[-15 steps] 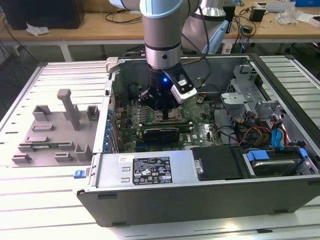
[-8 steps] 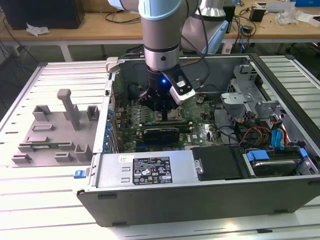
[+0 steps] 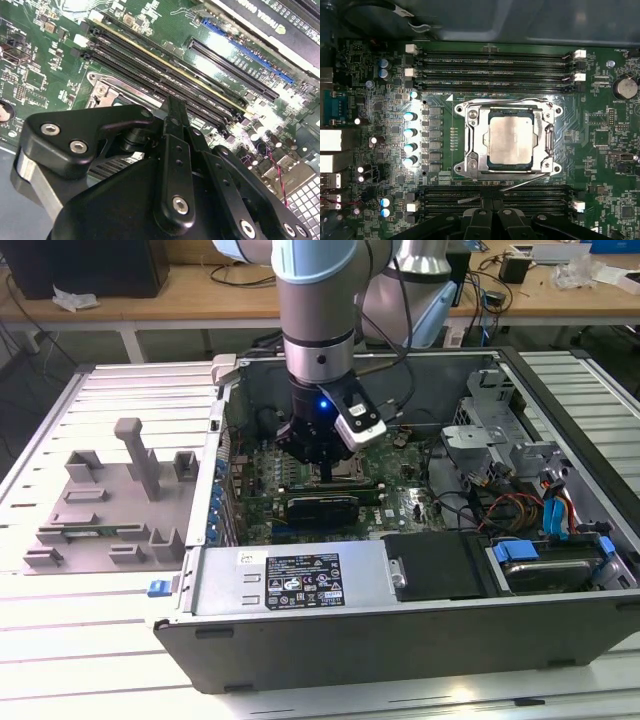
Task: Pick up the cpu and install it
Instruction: 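Install the second cpu locking lever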
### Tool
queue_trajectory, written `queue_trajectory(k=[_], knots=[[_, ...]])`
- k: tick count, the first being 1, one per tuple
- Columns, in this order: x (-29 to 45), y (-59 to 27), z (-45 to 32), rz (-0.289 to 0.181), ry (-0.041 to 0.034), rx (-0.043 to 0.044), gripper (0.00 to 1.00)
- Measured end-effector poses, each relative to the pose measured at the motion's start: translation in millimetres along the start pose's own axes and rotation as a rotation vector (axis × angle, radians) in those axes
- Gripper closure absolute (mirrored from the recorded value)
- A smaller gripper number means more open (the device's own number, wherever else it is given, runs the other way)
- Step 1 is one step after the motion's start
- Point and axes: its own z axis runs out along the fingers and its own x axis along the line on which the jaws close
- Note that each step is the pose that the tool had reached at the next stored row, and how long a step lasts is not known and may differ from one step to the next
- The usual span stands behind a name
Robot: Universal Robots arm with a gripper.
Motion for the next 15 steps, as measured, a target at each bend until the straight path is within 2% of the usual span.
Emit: queue_trajectory(k=[12, 15], knots=[[11.8, 0.1, 4.5, 0.001, -0.0015, 0.0000, 0.89], [13.9, -0.7, 6.8, 0.004, -0.0024, -0.0086, 0.89]])
